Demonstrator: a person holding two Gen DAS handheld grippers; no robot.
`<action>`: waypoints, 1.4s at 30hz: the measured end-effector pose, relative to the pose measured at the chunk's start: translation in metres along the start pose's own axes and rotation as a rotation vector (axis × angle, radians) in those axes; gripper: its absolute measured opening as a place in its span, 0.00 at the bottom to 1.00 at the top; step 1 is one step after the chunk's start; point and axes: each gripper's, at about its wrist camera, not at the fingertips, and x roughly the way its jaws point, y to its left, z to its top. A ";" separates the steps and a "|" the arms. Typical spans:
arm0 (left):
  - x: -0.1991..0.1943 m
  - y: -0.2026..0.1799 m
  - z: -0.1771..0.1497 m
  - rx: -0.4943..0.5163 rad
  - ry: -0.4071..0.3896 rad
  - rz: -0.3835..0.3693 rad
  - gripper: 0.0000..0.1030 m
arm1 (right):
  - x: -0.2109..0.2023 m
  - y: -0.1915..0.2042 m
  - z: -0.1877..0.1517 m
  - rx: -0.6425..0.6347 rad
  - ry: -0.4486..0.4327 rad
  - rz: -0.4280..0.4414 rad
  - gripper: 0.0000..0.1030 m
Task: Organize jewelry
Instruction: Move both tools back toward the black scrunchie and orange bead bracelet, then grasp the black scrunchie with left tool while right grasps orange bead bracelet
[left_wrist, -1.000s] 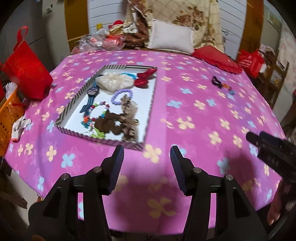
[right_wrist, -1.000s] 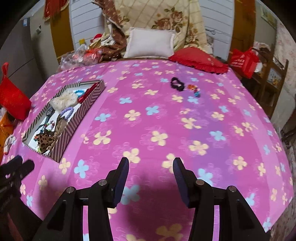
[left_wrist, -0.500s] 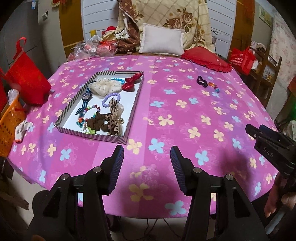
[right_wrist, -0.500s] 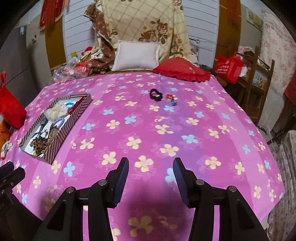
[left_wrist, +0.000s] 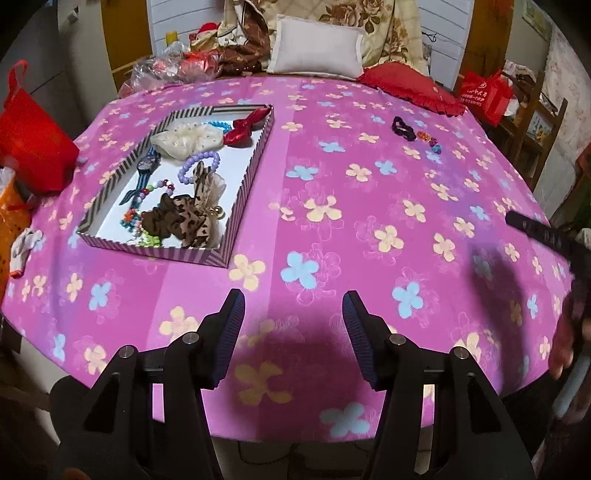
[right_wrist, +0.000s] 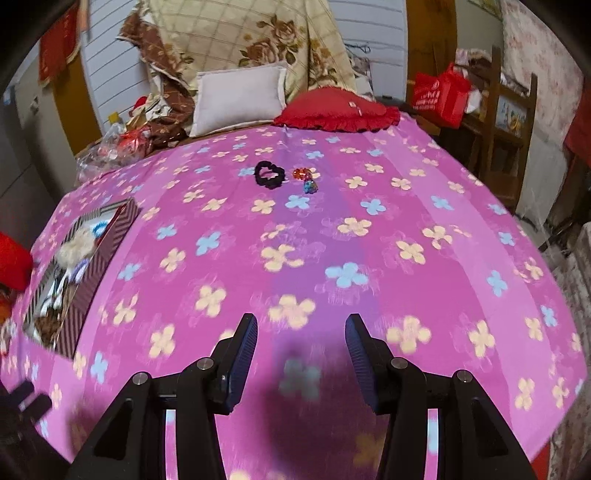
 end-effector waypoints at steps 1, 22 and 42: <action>0.004 -0.001 0.002 0.004 0.001 0.004 0.53 | 0.008 -0.003 0.007 0.004 0.006 0.001 0.46; 0.114 -0.050 0.173 0.081 0.037 -0.187 0.53 | 0.176 -0.036 0.139 0.070 0.043 0.107 0.45; 0.291 -0.175 0.310 0.203 0.121 -0.310 0.53 | 0.212 -0.033 0.152 0.027 -0.014 0.109 0.36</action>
